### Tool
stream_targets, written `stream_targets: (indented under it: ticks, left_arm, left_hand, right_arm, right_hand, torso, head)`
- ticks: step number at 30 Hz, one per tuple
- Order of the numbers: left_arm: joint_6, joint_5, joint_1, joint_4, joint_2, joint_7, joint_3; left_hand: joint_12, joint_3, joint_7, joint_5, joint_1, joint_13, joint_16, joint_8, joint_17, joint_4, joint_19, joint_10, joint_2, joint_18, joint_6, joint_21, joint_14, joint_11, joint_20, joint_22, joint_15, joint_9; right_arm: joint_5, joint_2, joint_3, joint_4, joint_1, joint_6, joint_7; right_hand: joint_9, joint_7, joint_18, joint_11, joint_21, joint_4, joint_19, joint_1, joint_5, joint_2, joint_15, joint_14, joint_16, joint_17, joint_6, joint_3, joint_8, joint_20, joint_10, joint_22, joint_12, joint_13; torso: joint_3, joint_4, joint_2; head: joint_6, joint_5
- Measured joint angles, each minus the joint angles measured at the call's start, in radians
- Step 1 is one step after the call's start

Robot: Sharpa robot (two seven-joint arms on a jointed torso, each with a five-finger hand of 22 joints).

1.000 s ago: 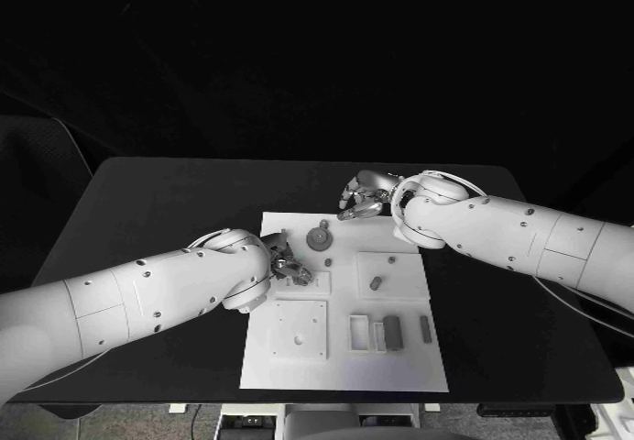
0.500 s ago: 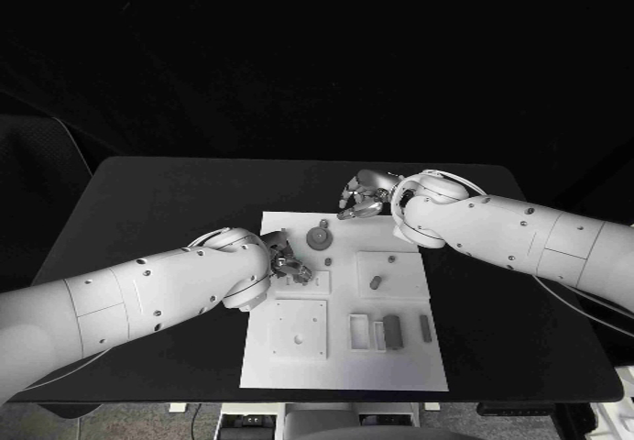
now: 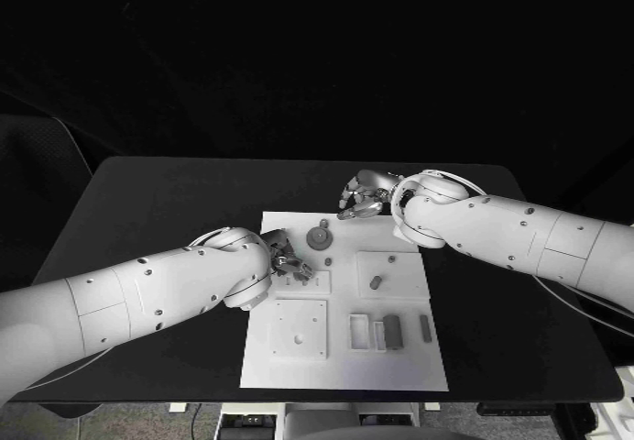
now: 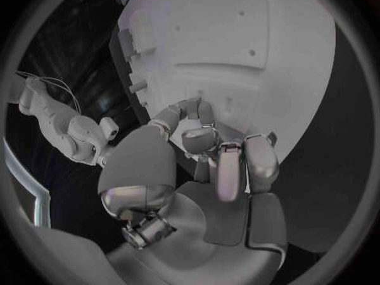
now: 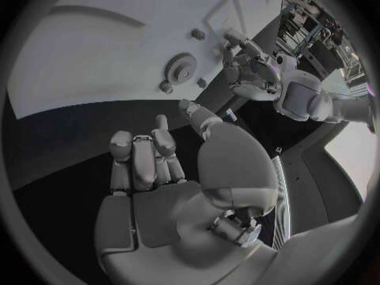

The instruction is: Assemble the parts on the task board

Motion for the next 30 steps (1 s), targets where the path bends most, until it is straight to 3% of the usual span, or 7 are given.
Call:
stream_targets:
  ticks: [2,7,16,21,25,30]
  left_arm:
    - [0.0,0.0,0.0,0.0,0.0,0.001,0.0]
    - [0.0,0.01,0.0,-0.001,0.0,0.002,0.0]
    - [0.006,0.032,0.0,-0.004,0.0,0.005,0.0]
    - [0.012,0.046,0.0,-0.008,0.0,0.006,0.003]
    - [0.019,0.058,0.007,-0.017,-0.001,0.006,0.005]
    - [0.043,0.075,0.027,-0.038,0.005,0.002,0.006]
  left_hand:
    - [0.0,0.03,0.0,-0.004,0.032,-0.002,0.0,-0.004,-0.002,-0.011,-0.002,0.0,0.001,0.0,0.0,0.0,0.0,0.0,-0.002,0.0,0.0,-0.001]
    - [0.004,0.064,0.0,0.01,0.06,-0.003,0.0,-0.01,-0.003,0.02,0.0,0.0,-0.026,-0.004,0.0,0.0,0.0,0.0,-0.008,0.0,0.0,-0.005]
    - [0.004,0.071,0.0,0.01,0.07,-0.003,0.0,-0.012,-0.003,0.027,0.0,0.0,-0.036,-0.004,0.0,0.0,0.0,0.0,-0.007,0.0,0.0,0.0]
    - [0.004,0.075,0.0,0.037,0.079,-0.004,0.0,-0.002,-0.003,0.03,0.0,0.0,-0.045,-0.005,0.0,0.0,0.0,0.0,-0.007,0.0,0.0,0.008]
    - [0.004,0.075,0.0,0.041,0.079,-0.004,0.0,-0.002,-0.003,0.03,0.0,0.0,-0.045,-0.006,0.0,0.0,0.0,0.0,-0.007,0.001,0.0,0.009]
    - [0.004,0.075,0.0,0.047,0.08,-0.004,0.0,0.002,-0.003,0.03,0.0,0.0,-0.046,-0.006,0.0,0.0,-0.001,0.0,-0.007,0.001,0.001,0.011]
  right_arm:
    - [0.0,0.0,0.0,0.0,0.0,0.0,0.0]
    - [0.0,0.0,0.0,0.0,0.0,0.0,0.0]
    - [0.0,0.0,0.0,-0.001,0.0,0.001,0.0]
    - [0.0,0.001,0.0,-0.001,-0.001,0.001,0.0]
    - [0.0,0.001,0.0,-0.001,-0.001,0.001,0.0]
    - [0.0,0.003,0.0,-0.003,-0.001,0.002,0.0]
  right_hand:
    - [0.0,0.0,-0.002,0.0,0.0,0.0,0.0,0.0,0.0,0.0,0.0,0.0,0.0,0.0,0.0,0.0,0.0,0.0,0.0,0.0,0.0,0.0]
    - [0.0,0.0,-0.002,0.0,0.0,0.0,0.0,0.0,0.0,0.0,0.0,0.0,0.0,0.0,0.0,0.0,0.0,0.0,0.0,0.0,0.0,0.0]
    - [0.0,-0.001,-0.003,0.0,0.0,0.0,0.0,0.0,0.0,0.0,0.0,0.0,0.0,0.001,0.001,0.0,0.0,0.0,0.0,-0.001,0.0,-0.001]
    - [-0.001,-0.001,-0.003,0.0,0.0,0.0,0.0,0.0,0.0,0.0,0.0,0.0,0.0,0.001,0.001,0.0,0.0,0.0,0.0,-0.001,0.0,-0.001]
    - [-0.001,-0.002,-0.003,0.0,0.004,0.0,0.0,0.0,0.0,0.0,0.0,0.0,0.0,0.001,0.002,0.0,0.0,0.0,0.0,-0.001,0.0,-0.001]
    - [-0.001,0.0,-0.003,0.0,0.004,0.0,0.0,0.0,0.0,0.0,0.002,0.002,0.0,0.001,0.0,0.0,0.0,0.0,0.0,-0.001,0.0,-0.001]
  torso:
    - [0.0003,0.0,0.0]
    - [0.0004,-0.0001,0.0]
    - [0.0001,-0.0001,0.0]
    - [0.0,-0.0001,0.0]
    - [0.0,0.0001,-0.001]
    - [0.0005,0.0001,-0.001]
  head:
    - [0.0,0.0]
    - [0.0,0.0]
    - [0.001,0.001]
    - [0.001,0.001]
    - [0.004,0.001]
    - [0.007,0.002]
